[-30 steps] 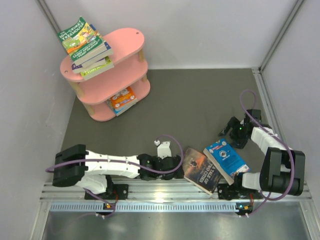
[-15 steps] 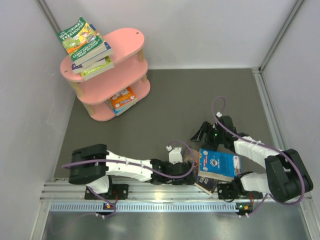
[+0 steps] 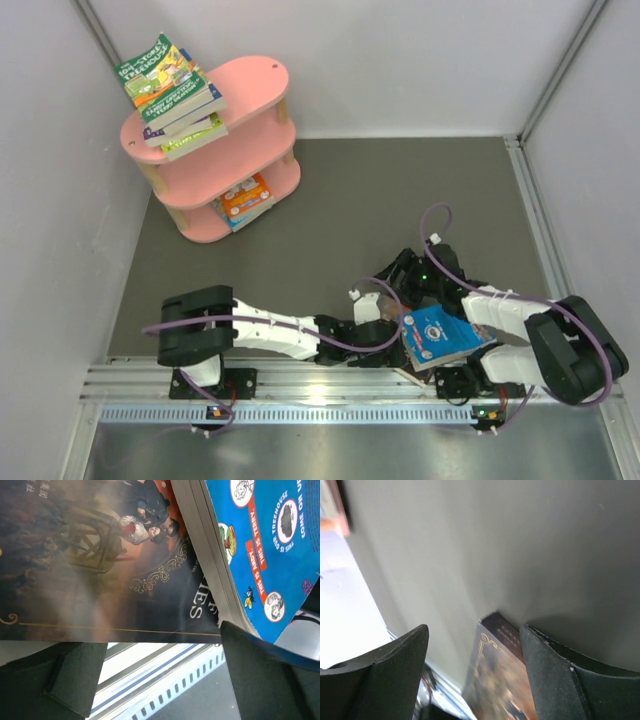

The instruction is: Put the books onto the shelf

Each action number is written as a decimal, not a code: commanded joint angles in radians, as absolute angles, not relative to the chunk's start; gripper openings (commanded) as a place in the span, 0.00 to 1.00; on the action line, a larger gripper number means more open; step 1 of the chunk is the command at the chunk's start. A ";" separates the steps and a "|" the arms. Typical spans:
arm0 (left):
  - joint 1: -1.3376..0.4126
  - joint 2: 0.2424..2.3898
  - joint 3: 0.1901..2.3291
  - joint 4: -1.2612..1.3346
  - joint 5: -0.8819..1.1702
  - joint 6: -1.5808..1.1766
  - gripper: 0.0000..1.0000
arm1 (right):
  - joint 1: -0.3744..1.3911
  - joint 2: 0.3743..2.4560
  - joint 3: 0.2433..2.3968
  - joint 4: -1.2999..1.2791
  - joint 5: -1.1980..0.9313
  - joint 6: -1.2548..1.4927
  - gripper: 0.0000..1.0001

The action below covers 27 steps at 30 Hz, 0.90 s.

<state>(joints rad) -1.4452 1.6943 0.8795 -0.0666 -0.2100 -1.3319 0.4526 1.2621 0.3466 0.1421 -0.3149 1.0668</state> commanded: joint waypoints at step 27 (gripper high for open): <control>-0.871 1.531 0.687 0.026 -0.130 -1.023 0.79 | 0.634 1.616 0.735 -0.250 -0.036 0.796 0.75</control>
<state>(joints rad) -0.8932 1.5295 0.6735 0.0582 0.0219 -1.1236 0.6010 1.6863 0.7914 0.1753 -0.1501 0.8993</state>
